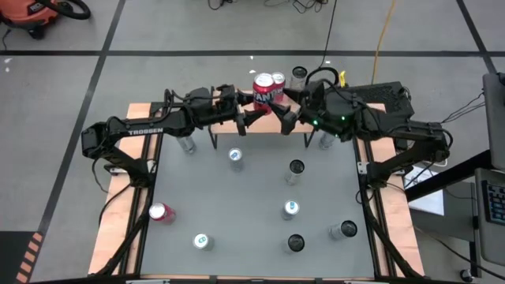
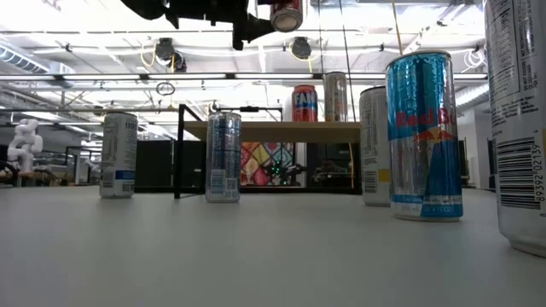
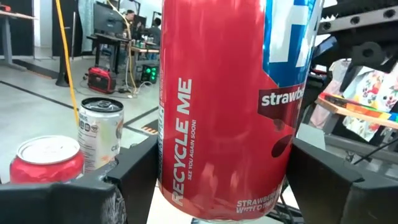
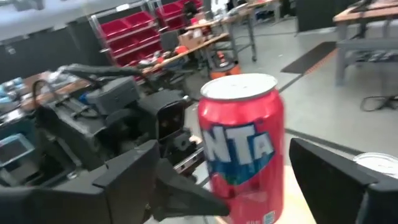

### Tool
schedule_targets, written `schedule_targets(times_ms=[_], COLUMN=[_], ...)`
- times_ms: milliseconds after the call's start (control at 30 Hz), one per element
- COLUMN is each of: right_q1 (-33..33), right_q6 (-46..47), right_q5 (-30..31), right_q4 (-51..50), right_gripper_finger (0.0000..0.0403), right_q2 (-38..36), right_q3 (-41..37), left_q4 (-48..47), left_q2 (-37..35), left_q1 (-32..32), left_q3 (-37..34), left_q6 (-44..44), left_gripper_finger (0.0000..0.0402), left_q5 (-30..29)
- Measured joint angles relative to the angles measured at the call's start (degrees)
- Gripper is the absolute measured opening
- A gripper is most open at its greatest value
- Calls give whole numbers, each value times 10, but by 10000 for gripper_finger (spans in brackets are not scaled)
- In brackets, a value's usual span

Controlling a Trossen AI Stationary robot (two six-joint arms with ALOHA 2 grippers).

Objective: Place canned beverage on shelf
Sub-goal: Put the right orange soda can on the shelf aligned with the other orange soda can

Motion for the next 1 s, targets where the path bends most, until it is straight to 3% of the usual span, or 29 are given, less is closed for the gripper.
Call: schedule_targets(times_ms=[167,533,1000], right_q1=[20,21,-38], right_q6=[-20,-75,-106], right_q5=[72,67,-70], right_q4=[4,17,16], right_gripper_finger=[364,375,374], right_q2=[10,41,37], right_q3=[0,0,0], left_q4=[-14,-3,-3], left_q2=[0,0,0], left_q1=[-3,-13,-24], left_q3=[0,0,0], left_q6=[19,46,61], left_gripper_finger=[294,294,294], left_q5=[0,25,3])
